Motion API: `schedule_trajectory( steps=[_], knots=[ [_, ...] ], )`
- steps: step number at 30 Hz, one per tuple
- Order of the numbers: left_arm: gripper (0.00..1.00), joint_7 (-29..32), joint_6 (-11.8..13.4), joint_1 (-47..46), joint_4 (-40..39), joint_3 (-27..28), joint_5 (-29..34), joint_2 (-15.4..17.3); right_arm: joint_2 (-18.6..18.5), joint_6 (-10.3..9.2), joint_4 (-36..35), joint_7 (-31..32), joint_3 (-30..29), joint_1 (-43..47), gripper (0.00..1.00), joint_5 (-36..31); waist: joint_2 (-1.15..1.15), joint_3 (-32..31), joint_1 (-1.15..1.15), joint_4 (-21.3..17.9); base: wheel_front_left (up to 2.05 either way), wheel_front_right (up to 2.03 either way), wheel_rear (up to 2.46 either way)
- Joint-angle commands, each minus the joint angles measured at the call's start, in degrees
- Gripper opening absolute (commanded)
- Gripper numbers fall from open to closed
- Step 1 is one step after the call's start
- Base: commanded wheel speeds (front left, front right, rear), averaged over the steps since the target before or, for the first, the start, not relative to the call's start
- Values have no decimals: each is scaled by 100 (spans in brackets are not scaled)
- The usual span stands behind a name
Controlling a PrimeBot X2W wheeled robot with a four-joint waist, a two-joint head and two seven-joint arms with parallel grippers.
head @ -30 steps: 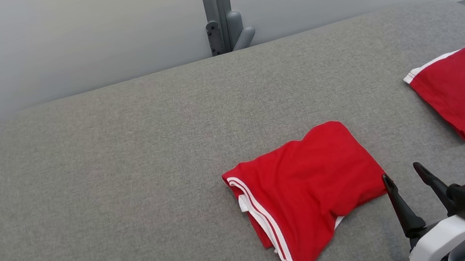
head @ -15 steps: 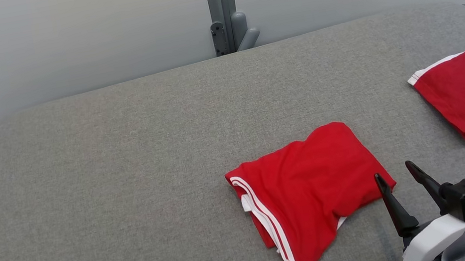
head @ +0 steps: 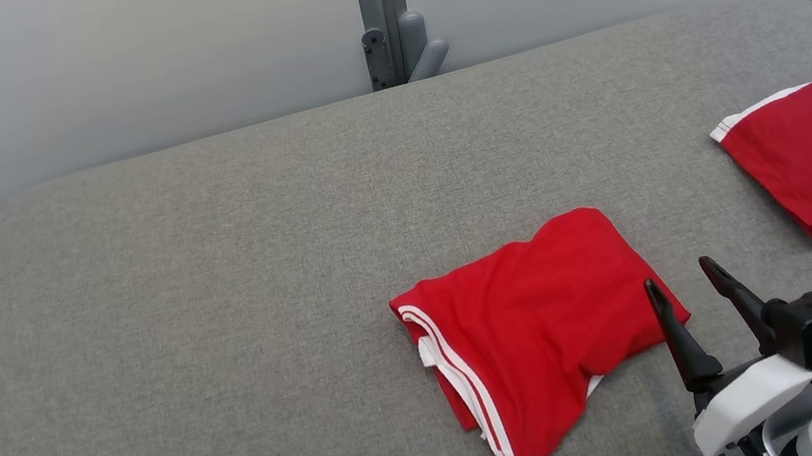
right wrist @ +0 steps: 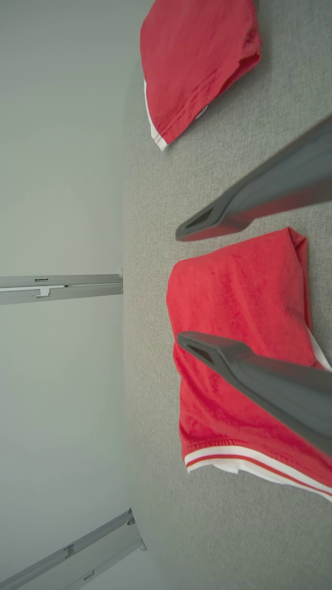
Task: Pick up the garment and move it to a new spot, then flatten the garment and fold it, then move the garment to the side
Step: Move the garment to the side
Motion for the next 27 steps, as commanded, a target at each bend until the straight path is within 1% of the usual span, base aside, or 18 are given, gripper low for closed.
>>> schedule_trajectory(
  steps=[1, 3, 6, 9, 14, 18, 21, 23, 24, 25, 27],
  knots=[
    [100, -15, 13, -6, -36, -28, -35, 12, 37, -4, 18, -24, -22, -63, 100, 81, 28, 57, 0, 9, 0, 0, 0],
    [100, -15, 38, -76, -99, -51, -54, 12, 61, -4, 204, -23, -82, -170, 100, 226, 28, 182, 0, 9, 0, 0, 0],
    [100, -14, 38, -225, -199, -107, -62, 12, 47, -4, 590, 167, -117, -621, 100, 318, 28, 462, 0, -2, 0, 0, 0],
    [100, -15, 14, -397, -235, -183, -42, 11, 32, -4, 1016, 661, -178, -1106, 100, 279, 28, 780, 0, 33, 0, 0, 0],
    [100, -15, -24, -771, -228, -314, -20, 12, -47, -4, 1576, 1615, 15, -1849, 100, 264, 28, 1298, 0, 170, 0, 0, 0],
    [100, -15, -43, -965, -186, -390, -19, 12, -160, -5, 1935, 2000, 110, -2226, 100, 241, 28, 1500, 0, 282, 0, 0, 0],
    [100, -15, -49, -1037, -179, -423, -24, 11, -94, -5, 2165, 2155, 82, -2354, 100, 468, 28, 1553, 0, 347, 0, 0, 0],
    [100, -15, -52, -1060, -177, -416, -13, 12, -102, -4, 2295, 2257, 183, -2396, 100, 570, 28, 1560, 0, 368, 0, 0, 0],
    [100, -15, -55, -1063, -183, -411, -6, 11, -78, -4, 2336, 2283, 232, -2394, 52, 660, 28, 1556, 0, 369, 0, 0, 0],
    [100, -15, -57, -1063, -192, -403, -1, 11, -37, -1, 2351, 2281, 262, -2398, 0, 799, 28, 1555, 0, 363, 0, 0, 0],
    [100, -15, -58, -1058, -201, -387, 5, 11, -14, 0, 2355, 2307, 323, -2399, 0, 914, 28, 1554, 0, 350, 0, 0, 0]
  ],
)
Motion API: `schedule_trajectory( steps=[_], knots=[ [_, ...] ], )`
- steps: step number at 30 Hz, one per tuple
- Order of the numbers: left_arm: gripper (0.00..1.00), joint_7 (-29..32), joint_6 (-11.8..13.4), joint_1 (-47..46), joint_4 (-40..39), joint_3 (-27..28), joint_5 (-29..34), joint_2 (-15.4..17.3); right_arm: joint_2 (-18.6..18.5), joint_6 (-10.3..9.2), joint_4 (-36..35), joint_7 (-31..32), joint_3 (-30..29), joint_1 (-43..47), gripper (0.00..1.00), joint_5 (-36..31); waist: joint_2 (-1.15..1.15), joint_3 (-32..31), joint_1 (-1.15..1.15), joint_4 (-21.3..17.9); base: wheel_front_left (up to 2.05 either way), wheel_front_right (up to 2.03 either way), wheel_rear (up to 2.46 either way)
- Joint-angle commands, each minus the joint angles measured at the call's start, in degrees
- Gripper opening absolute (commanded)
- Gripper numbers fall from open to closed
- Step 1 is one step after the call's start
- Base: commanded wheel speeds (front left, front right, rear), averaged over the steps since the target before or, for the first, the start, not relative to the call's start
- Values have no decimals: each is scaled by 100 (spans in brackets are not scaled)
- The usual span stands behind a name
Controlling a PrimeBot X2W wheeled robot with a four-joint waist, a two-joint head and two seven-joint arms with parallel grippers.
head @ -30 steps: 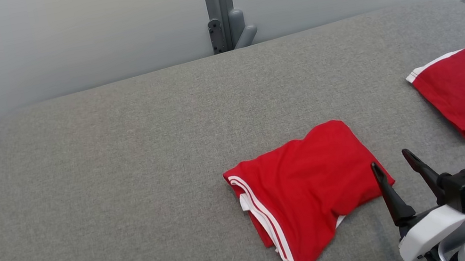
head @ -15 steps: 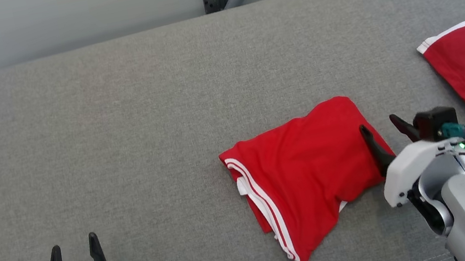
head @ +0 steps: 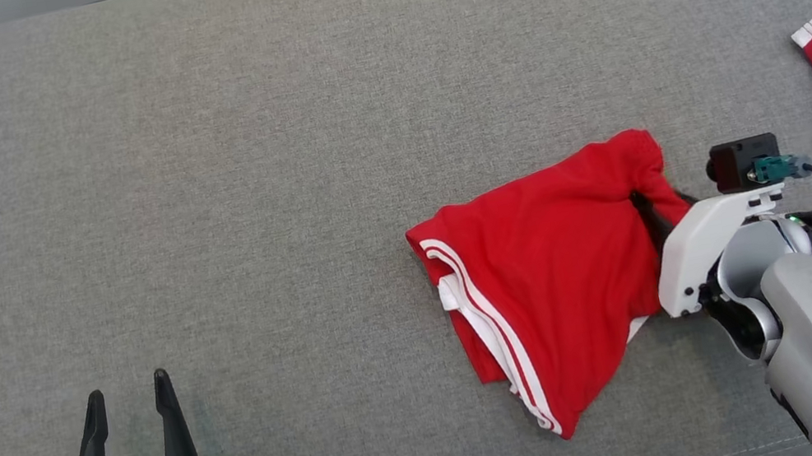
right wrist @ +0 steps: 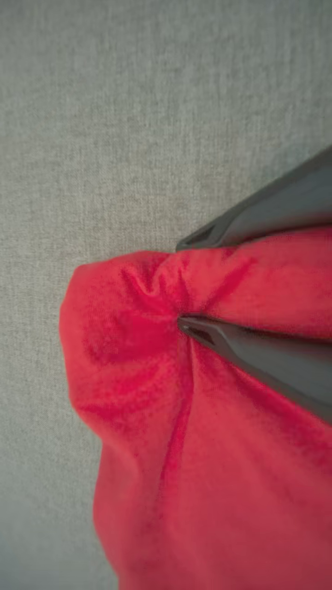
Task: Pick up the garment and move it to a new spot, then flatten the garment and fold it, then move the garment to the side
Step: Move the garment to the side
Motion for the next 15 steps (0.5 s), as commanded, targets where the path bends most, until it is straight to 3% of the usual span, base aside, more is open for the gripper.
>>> schedule_trajectory(
  steps=[1, 8, 15],
  knots=[
    [100, -15, -13, -61, -27, 27, 39, 10, 122, 4, 121, 136, 183, 79, 0, 116, 28, 13, 0, -9, 0, 0, 0],
    [100, -15, -27, 17, -59, 137, 118, 11, -103, 3, -165, -154, 405, -133, 0, 673, 28, 3, 0, -458, 0, 0, 0],
    [100, -15, -38, -59, -134, 176, 288, 13, -520, -3, -357, -342, 86, -465, 0, 900, 28, 138, 0, -1209, 0, 0, 0]
  ],
)
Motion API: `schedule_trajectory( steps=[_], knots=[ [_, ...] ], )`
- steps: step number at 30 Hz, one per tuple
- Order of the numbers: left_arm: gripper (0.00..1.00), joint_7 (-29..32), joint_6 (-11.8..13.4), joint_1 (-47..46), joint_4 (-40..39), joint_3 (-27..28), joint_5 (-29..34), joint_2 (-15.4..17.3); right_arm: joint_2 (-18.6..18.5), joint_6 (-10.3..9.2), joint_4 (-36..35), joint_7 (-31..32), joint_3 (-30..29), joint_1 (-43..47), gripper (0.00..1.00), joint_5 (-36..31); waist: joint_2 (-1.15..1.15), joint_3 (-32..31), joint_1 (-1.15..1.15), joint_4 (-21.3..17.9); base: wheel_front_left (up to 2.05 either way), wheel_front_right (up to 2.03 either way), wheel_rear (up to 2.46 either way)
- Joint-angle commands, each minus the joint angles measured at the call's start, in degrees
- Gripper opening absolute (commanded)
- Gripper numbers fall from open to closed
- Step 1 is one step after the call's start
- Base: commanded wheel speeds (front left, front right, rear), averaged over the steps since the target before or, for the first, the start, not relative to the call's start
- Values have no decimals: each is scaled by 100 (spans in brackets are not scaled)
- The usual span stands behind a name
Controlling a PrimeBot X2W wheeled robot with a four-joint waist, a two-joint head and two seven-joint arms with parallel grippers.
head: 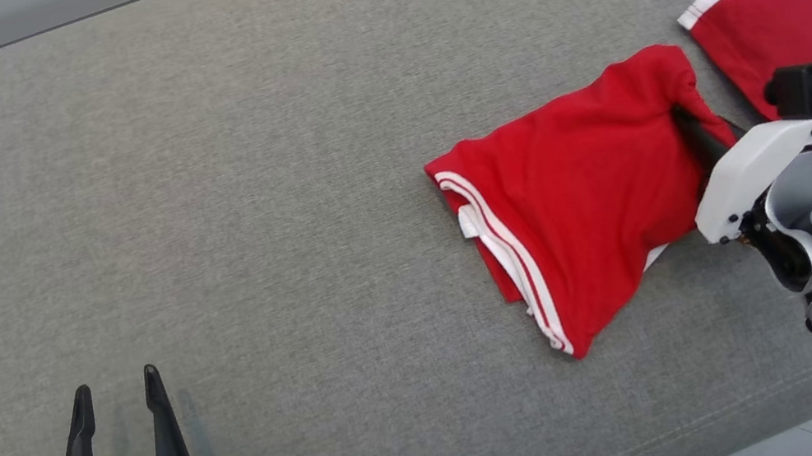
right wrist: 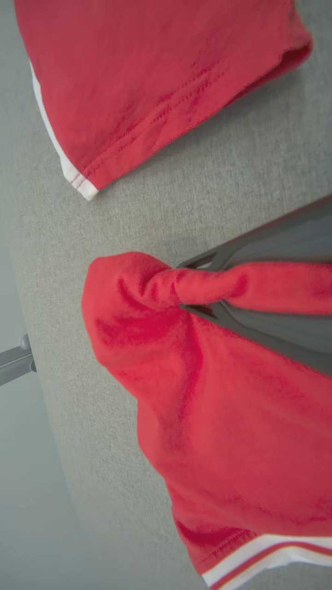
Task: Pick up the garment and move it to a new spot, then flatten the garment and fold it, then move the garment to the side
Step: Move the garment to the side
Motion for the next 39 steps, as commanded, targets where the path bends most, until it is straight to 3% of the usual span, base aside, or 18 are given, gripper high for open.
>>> schedule_trajectory(
  steps=[1, 9, 16, 25, 26, 27, 34, 39],
  knots=[
    [100, -15, -16, -98, -21, -3, 46, 26, -79, -11, -54, -63, -64, -101, 0, 23, 28, 129, 0, -505, 0, 0, 0],
    [100, -15, -20, -292, 9, -162, 108, 153, -384, -11, -423, -124, -307, -589, 0, 15, 28, 278, 0, -793, 0, 0, 0],
    [100, -15, -21, -332, 88, -214, 20, 149, -692, -10, -651, 259, -599, -1120, 0, -66, 28, 342, 0, -598, 0, 0, 0],
    [100, -15, -21, -281, 214, -187, 51, 124, -988, -11, -532, 1143, -1767, -1172, 0, -606, 28, 319, 0, -290, 0, 0, 0],
    [100, -15, -21, -280, 216, -192, 54, 122, -994, -11, -498, 1098, -1917, -1183, 28, -784, 28, 317, 0, -277, 0, 0, 0],
    [100, -15, -21, -281, 220, -198, 57, 119, -1006, -11, -455, 1024, -2049, -1179, 100, -1012, 28, 312, 0, -265, 0, 0, 0],
    [100, -15, -22, -299, 250, -197, 34, 87, -631, -9, -393, 357, -2538, -1046, 100, -1840, 28, 218, 0, -204, 0, 0, 0],
    [100, -15, -22, -229, 225, -130, -20, 71, -340, -9, -652, -467, -2232, -737, 100, -1868, 28, 45, 0, -209, 0, 0, 0]
  ],
)
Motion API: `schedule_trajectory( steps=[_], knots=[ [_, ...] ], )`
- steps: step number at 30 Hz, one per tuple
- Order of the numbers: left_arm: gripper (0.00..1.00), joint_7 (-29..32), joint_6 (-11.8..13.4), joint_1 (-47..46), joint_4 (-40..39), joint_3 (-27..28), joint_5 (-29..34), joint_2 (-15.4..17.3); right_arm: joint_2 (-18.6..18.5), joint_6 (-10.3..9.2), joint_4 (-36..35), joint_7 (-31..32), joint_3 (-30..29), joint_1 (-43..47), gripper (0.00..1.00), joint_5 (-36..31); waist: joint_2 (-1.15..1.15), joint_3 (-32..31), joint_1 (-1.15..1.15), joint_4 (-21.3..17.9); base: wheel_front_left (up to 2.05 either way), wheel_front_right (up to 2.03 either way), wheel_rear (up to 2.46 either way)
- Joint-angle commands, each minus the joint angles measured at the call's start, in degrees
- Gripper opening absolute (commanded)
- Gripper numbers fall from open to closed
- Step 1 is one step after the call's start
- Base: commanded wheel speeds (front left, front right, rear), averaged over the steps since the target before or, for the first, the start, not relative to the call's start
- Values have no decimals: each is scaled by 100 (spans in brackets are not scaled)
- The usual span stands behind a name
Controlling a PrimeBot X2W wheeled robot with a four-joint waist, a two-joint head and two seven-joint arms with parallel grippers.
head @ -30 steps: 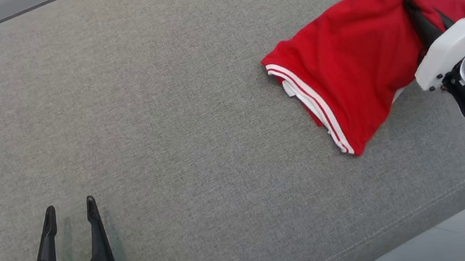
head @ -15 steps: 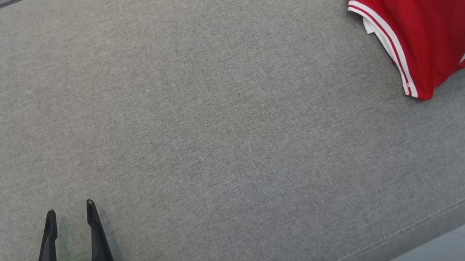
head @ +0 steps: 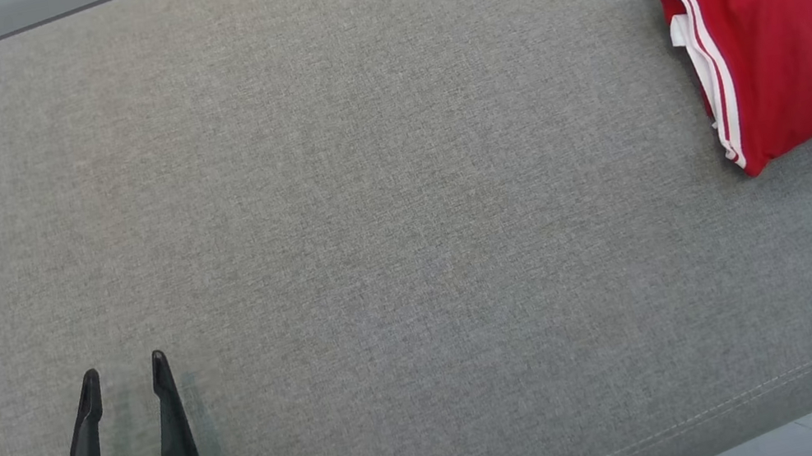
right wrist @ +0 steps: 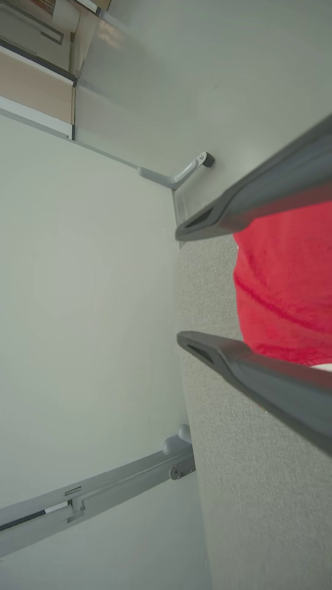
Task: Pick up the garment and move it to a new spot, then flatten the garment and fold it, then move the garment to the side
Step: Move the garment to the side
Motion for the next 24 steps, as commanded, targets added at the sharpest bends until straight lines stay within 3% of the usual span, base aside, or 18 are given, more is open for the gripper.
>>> schedule_trajectory(
  steps=[1, 4, 9, 15, 24],
  knots=[
    [100, -15, -12, 59, -21, 20, -63, 6, 41, -6, -67, -145, 28, 155, 100, 74, 28, -102, -1, 2, 0, 0, 0],
    [100, -15, 15, 89, -114, 139, -81, -14, 209, -6, -278, -565, 133, 560, 100, 351, 28, -251, -1, 44, 0, 0, 0],
    [100, -14, 78, 210, -319, 250, -77, -42, 441, -6, -535, -1141, 536, 1404, 100, 201, 28, -546, -1, 185, 0, 0, 0],
    [100, -15, 245, 444, -412, 236, -184, -41, 844, -6, -795, -1379, 744, 2204, 100, 202, 28, -907, -1, 422, 0, 0, 0],
    [100, -14, 285, 694, -282, 275, -315, -44, 1254, -7, -1279, -1392, 826, 3136, 100, -763, 28, -1337, -1, 710, 0, 0, 0]
  ],
)
